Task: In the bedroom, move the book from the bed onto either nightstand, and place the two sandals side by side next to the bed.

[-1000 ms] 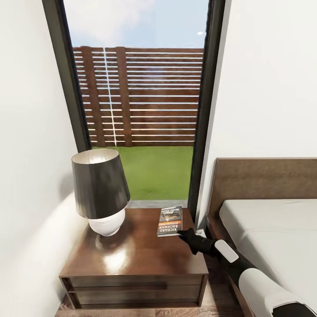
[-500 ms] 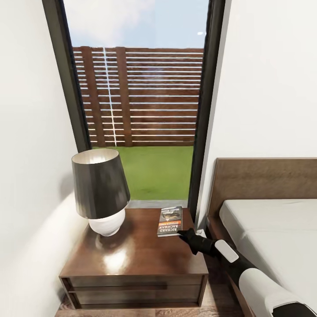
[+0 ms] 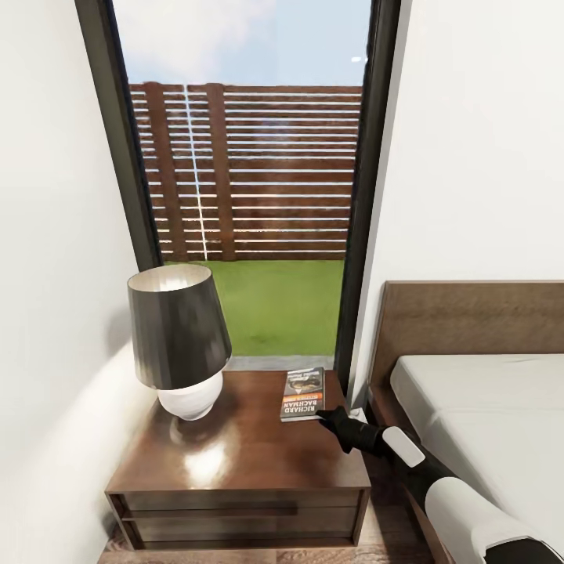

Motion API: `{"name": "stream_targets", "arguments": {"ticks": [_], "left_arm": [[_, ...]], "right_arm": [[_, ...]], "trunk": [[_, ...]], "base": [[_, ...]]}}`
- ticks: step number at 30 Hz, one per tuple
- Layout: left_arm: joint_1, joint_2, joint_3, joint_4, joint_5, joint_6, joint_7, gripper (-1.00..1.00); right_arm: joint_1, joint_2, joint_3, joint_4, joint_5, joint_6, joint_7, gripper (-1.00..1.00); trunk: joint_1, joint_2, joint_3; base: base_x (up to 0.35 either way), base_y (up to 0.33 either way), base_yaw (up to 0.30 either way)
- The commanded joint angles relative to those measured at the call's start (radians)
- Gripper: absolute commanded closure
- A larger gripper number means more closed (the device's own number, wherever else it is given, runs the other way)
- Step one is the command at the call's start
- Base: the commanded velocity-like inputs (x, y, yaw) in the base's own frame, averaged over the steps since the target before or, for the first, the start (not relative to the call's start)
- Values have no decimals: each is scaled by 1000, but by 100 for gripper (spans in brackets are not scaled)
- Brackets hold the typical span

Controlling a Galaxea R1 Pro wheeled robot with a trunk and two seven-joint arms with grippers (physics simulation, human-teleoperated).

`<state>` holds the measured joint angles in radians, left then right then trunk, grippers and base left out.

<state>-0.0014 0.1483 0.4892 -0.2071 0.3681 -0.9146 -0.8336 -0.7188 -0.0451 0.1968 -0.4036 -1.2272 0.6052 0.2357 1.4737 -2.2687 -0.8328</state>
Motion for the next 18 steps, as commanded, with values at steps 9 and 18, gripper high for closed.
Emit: {"name": "stream_targets", "arguments": {"ticks": [9, 18], "left_arm": [[0, -1, -1, 0, 9, 2, -10, -100], [0, 0, -1, 0, 9, 2, -10, -100]], "right_arm": [[-1, -1, 4, 4, 1, 1, -2, 100], [-1, -1, 2, 9, -2, 1, -31, 100]], "trunk": [[23, -42, -20], [57, -105, -48]], "base": [[0, 0, 0], [0, 0, 0]]}}
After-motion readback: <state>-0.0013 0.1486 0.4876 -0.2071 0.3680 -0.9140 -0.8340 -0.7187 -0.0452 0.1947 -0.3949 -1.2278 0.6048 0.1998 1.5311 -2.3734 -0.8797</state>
